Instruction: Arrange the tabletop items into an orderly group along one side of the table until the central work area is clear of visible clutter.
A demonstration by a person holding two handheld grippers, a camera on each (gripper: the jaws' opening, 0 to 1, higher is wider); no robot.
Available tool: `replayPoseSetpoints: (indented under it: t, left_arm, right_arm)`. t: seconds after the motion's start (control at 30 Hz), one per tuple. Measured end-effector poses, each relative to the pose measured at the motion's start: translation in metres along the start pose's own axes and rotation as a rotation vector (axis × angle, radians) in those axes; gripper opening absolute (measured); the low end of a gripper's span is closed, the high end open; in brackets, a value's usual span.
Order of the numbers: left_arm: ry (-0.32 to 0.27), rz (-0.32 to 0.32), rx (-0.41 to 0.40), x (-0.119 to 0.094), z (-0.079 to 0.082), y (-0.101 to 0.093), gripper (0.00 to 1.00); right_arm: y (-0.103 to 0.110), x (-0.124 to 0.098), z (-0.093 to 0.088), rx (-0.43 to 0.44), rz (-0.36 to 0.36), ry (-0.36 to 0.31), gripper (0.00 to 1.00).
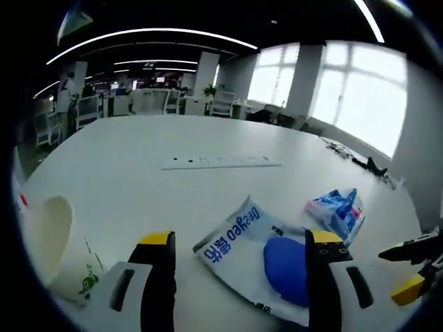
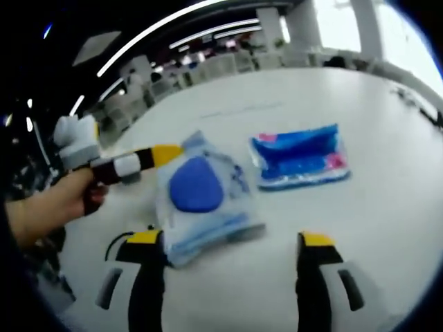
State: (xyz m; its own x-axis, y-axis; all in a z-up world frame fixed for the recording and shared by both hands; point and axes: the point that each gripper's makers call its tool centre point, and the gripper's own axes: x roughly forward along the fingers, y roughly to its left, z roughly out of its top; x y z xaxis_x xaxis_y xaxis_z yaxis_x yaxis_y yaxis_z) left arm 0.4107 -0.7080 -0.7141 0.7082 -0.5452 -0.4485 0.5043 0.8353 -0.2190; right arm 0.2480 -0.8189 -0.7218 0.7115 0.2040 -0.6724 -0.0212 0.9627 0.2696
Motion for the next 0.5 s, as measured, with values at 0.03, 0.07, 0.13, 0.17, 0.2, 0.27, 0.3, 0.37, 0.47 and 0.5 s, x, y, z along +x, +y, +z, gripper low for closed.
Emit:
replayPoseSetpoints:
  t: [0.03, 0.07, 0.13, 0.17, 0.2, 0.27, 0.3, 0.37, 0.47, 0.5]
  left_arm:
    - [0.003, 0.005, 0.003, 0.000, -0.001, 0.002, 0.70]
    - [0.008, 0.009, 0.006, 0.000, -0.003, 0.003, 0.69]
    - [0.016, 0.031, -0.001, 0.000, -0.006, 0.007, 0.66]
    - [0.016, 0.039, 0.002, 0.000, -0.006, 0.009, 0.64]
    - [0.019, 0.042, 0.004, 0.000, -0.007, 0.009, 0.61]
    - [0.023, 0.046, 0.009, 0.000, -0.008, 0.010, 0.57]
    - [0.022, 0.048, 0.015, 0.000, -0.009, 0.011, 0.55]
    - [0.022, 0.052, 0.022, 0.000, -0.009, 0.013, 0.52]
    - [0.022, 0.061, 0.010, 0.002, -0.009, 0.017, 0.46]
    - [0.023, 0.061, 0.010, 0.003, -0.010, 0.017, 0.44]
  right_arm:
    - [0.001, 0.000, -0.001, 0.000, -0.003, 0.000, 0.72]
    - [0.002, -0.001, -0.002, 0.001, -0.007, -0.001, 0.70]
    - [0.005, -0.001, -0.003, 0.029, -0.004, -0.007, 0.66]
    - [0.006, -0.001, -0.003, 0.052, -0.009, -0.013, 0.64]
    - [0.006, -0.001, -0.004, 0.053, -0.014, -0.010, 0.63]
    - [0.008, -0.001, -0.004, 0.057, -0.022, -0.012, 0.59]
    - [0.009, -0.001, -0.004, 0.064, -0.022, -0.011, 0.57]
    - [0.012, 0.000, -0.003, 0.090, -0.017, -0.016, 0.54]
    - [0.016, 0.001, -0.005, 0.095, -0.024, -0.012, 0.51]
    - [0.017, 0.002, -0.006, 0.100, -0.026, -0.009, 0.49]
